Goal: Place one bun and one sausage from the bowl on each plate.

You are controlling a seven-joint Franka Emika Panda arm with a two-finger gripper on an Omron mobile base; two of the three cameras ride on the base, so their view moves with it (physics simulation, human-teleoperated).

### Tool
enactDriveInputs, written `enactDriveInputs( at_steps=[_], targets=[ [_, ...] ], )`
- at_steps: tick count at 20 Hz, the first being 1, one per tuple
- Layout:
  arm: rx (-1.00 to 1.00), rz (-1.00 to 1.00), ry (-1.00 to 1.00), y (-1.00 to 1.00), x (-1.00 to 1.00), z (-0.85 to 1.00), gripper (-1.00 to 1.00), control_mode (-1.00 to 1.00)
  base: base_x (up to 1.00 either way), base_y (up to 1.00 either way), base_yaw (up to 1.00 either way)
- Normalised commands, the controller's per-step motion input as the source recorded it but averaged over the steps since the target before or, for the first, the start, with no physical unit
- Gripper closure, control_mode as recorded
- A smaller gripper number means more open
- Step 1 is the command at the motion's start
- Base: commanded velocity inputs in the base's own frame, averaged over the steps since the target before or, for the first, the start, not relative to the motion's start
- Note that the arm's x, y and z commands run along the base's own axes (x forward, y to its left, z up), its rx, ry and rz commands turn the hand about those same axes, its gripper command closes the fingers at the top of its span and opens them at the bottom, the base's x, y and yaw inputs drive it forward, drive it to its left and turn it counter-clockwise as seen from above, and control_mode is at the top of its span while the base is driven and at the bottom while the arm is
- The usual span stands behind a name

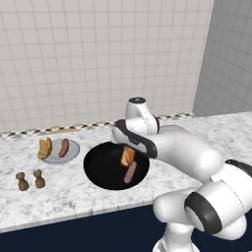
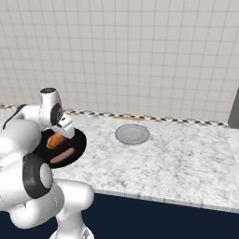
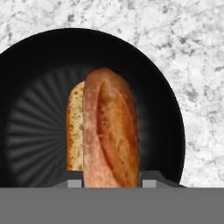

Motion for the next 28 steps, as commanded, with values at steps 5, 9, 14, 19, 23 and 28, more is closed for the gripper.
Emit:
enactDriveInputs(
  at_steps=[5,9,14,19,23,28],
  targets=[
    [0.06,-0.09,-0.16,-0.92,-0.03,0.45,1.0,-1.0,0.0,0.0,0.0],
    [0.09,-0.36,-0.27,-0.83,0.0,0.37,1.0,-1.0,0.0,0.0,0.0],
    [0.03,-0.43,-0.37,-0.59,0.0,0.08,1.0,-1.0,0.0,0.0,0.0],
    [0.11,-0.36,-0.1,-0.58,-0.03,0.07,1.0,-1.0,0.0,0.0,0.0],
    [0.29,-0.16,0.19,-0.87,0.0,0.2,1.0,-1.0,0.0,0.0,0.0],
    [0.35,0.0,0.18,-0.76,0.05,0.33,1.0,-1.0,0.0,0.0,0.0]
  ],
)
